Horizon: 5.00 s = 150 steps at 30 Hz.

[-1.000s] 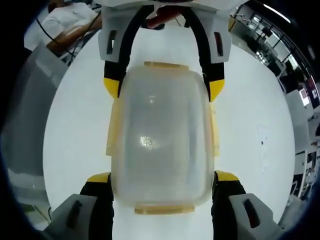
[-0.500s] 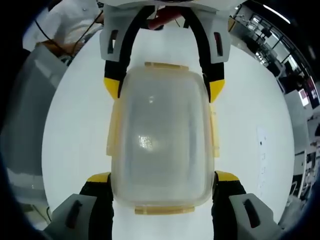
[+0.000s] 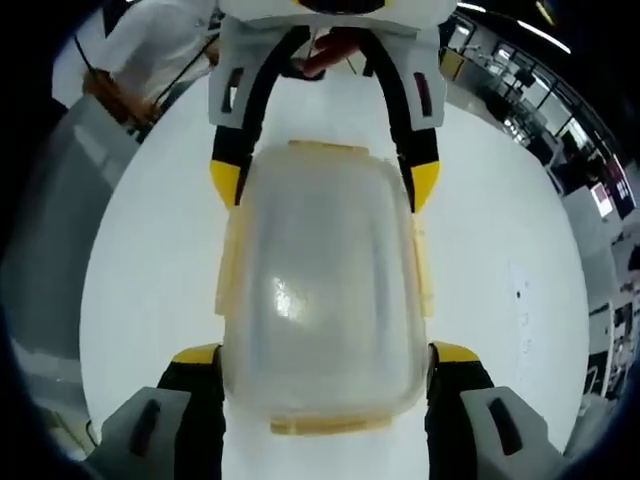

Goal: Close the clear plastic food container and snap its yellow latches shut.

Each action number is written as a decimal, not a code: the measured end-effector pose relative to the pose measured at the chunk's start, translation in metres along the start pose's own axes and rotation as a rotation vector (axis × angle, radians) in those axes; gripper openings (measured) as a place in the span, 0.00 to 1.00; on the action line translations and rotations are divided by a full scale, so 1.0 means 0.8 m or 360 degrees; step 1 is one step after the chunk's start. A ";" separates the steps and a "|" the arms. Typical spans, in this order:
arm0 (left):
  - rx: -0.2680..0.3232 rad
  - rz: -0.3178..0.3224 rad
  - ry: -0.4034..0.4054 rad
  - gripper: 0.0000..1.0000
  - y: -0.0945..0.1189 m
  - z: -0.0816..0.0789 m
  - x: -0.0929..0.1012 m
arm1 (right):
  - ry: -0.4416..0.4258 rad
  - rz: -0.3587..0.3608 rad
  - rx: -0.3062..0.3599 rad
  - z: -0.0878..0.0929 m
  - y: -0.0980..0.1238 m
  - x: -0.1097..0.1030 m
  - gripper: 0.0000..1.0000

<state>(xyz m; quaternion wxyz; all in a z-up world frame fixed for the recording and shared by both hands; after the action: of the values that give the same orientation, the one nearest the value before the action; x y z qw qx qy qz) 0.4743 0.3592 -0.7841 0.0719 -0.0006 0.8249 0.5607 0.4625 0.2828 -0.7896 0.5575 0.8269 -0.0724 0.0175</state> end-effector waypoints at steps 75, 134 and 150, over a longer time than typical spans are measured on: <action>0.1223 -0.0830 0.0985 0.74 0.049 -0.002 0.015 | -0.0876 0.0868 0.1077 -0.031 0.030 -0.019 0.77; 0.1235 -0.0908 0.1240 0.69 0.100 0.069 0.113 | -0.1282 0.1071 0.1132 0.056 0.103 -0.123 0.77; 0.1259 -0.0902 0.1275 0.68 0.129 0.076 0.149 | -0.1325 0.1053 0.1079 0.075 0.136 -0.167 0.79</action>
<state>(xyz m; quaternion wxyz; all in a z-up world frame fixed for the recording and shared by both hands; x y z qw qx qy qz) 0.3548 0.4634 -0.7252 -0.1022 -0.4025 0.9005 0.1286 0.3122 0.2009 -0.7264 0.1547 0.8290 -0.5255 -0.1123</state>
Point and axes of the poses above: the point that each gripper's makers call its tool centre point, and the gripper's own axes: y roughly backward along the fingers, x roughly to its right, z roughly out of its underside, the point moved 1 cm from there along y, roughly backward along the fingers, and after that the axes turned 3 degrees about -x, right-handed, at the moved point
